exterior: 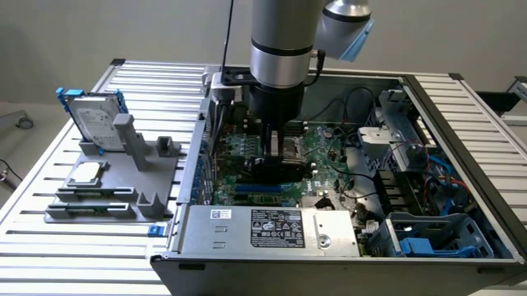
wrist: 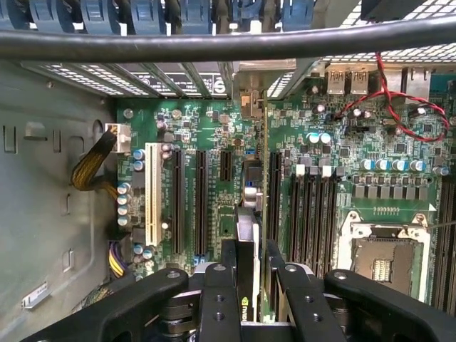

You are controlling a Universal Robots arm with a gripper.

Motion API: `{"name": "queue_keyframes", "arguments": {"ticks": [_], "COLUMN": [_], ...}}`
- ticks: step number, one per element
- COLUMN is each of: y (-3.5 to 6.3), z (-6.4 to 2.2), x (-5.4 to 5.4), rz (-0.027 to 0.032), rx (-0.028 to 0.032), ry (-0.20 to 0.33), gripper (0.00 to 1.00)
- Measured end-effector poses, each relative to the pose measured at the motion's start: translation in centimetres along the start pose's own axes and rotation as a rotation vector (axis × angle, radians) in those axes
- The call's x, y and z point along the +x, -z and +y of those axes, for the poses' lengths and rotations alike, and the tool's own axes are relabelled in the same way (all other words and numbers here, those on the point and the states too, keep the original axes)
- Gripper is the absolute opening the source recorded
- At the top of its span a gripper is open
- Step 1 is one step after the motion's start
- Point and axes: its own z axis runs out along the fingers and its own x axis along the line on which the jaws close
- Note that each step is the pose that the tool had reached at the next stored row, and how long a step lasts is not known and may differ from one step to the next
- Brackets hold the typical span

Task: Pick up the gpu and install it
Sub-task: 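Insert the gpu into the slot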

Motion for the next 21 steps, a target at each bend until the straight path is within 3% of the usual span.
{"name": "queue_keyframes", "arguments": {"ticks": [14,21], "y": [-0.70,-0.86], "z": [0.20,0.26], "x": [0.06,0.06], "rz": [0.0000,0.0000], "rx": [-0.0015,-0.0082], "ry": [0.000,0.000], "gripper": [0.27,0.27]}}
